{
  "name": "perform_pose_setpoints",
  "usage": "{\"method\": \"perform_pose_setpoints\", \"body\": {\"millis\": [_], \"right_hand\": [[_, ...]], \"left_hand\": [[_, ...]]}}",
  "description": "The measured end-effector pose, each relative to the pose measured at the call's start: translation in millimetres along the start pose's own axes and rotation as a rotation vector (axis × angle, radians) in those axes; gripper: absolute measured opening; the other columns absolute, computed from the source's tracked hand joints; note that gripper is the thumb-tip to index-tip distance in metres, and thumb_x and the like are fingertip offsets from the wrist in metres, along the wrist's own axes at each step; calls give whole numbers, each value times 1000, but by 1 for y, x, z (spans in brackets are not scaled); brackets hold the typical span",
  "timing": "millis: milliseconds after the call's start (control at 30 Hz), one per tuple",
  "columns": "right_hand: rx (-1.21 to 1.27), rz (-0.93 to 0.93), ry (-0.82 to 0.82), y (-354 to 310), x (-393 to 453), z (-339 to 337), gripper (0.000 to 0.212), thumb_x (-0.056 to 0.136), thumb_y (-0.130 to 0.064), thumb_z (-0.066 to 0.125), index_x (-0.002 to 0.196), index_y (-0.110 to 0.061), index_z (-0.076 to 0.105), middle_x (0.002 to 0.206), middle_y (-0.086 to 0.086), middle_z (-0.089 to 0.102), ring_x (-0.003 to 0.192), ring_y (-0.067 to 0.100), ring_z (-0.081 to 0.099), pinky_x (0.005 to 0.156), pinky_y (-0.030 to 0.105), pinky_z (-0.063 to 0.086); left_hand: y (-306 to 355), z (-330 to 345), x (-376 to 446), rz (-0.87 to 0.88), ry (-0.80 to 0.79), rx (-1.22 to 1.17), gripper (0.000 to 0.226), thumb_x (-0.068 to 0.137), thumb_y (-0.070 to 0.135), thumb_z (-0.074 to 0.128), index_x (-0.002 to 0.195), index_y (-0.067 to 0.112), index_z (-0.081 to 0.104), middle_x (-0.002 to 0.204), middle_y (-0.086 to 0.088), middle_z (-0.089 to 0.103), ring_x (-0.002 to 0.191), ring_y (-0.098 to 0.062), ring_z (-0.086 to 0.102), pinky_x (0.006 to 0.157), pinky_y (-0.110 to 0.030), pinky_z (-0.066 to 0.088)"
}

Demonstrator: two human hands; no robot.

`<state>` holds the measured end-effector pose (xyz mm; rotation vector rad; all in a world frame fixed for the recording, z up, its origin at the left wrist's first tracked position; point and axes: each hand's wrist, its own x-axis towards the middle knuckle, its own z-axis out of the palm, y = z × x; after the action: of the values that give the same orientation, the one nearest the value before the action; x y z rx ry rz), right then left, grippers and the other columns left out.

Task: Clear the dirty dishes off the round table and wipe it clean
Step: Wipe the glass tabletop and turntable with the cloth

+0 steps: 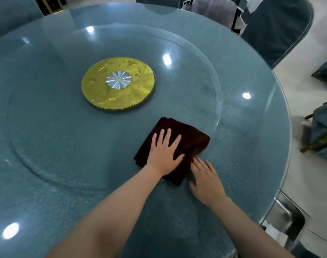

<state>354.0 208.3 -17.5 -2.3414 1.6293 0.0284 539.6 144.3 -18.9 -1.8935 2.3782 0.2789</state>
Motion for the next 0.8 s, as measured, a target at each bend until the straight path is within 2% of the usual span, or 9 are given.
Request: {"method": "perform_pose_setpoints", "body": {"millis": [67,133,200,267,367,533,633,700,800], "right_hand": [[38,21,-19,4,1,2,68,73,-29,48,138,-12,51,144,6,51,137,23,43,120,37,18],[231,37,-10,2,2,2,68,77,-24,48,144,-16,44,153,0,38,143,15,32,121,34,12],[385,34,-10,-2,1,1,79,75,-10,55,151,-19,34,159,-10,19,144,4,21,121,32,9],[449,31,-12,-4,-1,0,82,75,0,56,151,-19,33,159,-11,16,144,4,22,122,35,13],[467,50,-15,-5,-4,-3,72,84,-2,54,150,-25,35,159,-14,19,145,9,24,121,38,18],[310,16,-7,-12,-27,4,66,90,-9,53,151,-24,32,161,-9,17,148,15,17,122,30,8],[204,114,-20,-13,-49,23,57,97,-32,40,153,-25,28,161,-8,7,150,17,9,122,31,3],[123,125,-23,-12,-53,33,62,95,-46,25,153,-26,25,162,-5,8,151,18,9,122,33,3],[95,130,-10,-11,-50,38,68,91,-52,19,152,-25,29,162,0,15,150,22,14,122,36,6]], "left_hand": [[-5,7,-29,88,19,25,71,92,63,25,154,33,12,162,-12,10,149,-32,6,120,-50,6],[-15,15,-64,174,27,39,70,91,57,35,154,32,18,162,-9,15,149,-30,11,120,-50,12],[-27,22,-99,225,32,72,69,89,48,42,153,31,21,161,-7,18,148,-30,16,118,-49,16],[-37,28,-129,243,39,86,67,90,40,41,153,32,20,161,-5,19,148,-28,18,117,-47,16],[-50,36,-166,226,43,69,63,92,36,41,153,34,22,161,-1,18,149,-25,15,116,-46,16],[-69,55,-235,71,-2,-24,63,87,34,44,149,33,32,160,1,19,148,-23,21,116,-45,19],[-82,66,-277,-123,-26,-115,65,87,43,44,150,33,31,159,5,21,145,-22,29,116,-45,19],[-94,72,-300,-276,-25,-130,66,90,53,38,151,29,32,159,1,24,146,-23,26,118,-45,17],[-122,74,-317,-530,-16,-171,77,90,70,18,152,26,30,160,-4,23,148,-25,18,120,-45,9]]}}
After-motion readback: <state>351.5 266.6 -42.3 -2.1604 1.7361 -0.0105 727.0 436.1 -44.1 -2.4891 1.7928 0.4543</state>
